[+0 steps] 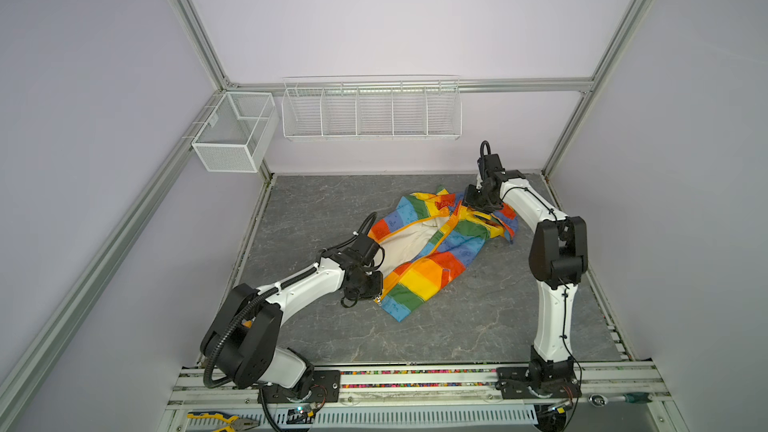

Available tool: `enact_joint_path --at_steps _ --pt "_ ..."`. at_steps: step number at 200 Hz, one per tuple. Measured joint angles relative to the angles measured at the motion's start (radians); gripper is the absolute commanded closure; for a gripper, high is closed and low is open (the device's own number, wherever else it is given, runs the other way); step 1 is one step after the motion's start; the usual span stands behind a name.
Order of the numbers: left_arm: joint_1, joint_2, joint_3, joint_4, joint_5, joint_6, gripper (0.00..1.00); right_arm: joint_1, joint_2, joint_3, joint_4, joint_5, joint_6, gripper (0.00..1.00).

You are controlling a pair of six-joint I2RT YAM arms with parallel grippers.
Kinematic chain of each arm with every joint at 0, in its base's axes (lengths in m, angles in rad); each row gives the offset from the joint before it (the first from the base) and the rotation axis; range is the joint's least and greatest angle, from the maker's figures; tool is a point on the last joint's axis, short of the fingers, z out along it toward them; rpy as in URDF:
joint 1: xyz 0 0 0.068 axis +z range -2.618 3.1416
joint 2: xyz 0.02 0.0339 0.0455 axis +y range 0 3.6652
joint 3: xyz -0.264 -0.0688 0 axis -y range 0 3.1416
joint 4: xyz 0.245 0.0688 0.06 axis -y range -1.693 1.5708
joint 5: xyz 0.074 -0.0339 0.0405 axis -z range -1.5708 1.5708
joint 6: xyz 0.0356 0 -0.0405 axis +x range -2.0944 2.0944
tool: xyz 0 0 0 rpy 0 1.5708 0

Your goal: Zip up the jacket

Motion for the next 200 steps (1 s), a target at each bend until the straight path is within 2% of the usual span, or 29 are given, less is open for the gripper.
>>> enact_joint_path --at_steps 11,36,129,200 --pt "0.0 0.006 -0.002 0.005 0.0 0.0 1.0 0.0 0.01 0.015 0.005 -0.006 0.003 0.72" --pt "0.0 0.016 -0.015 0.02 0.0 -0.004 1.0 0.0 0.027 0.04 0.025 -0.024 0.023 0.92" --pt "0.003 0.057 -0.06 0.092 0.015 -0.029 1.0 -0.028 -0.001 0.053 0.072 -0.059 0.032 0.93" --pt "0.004 0.079 -0.06 0.153 0.04 -0.034 1.0 -0.082 -0.012 0.052 0.138 -0.148 0.116 0.93"
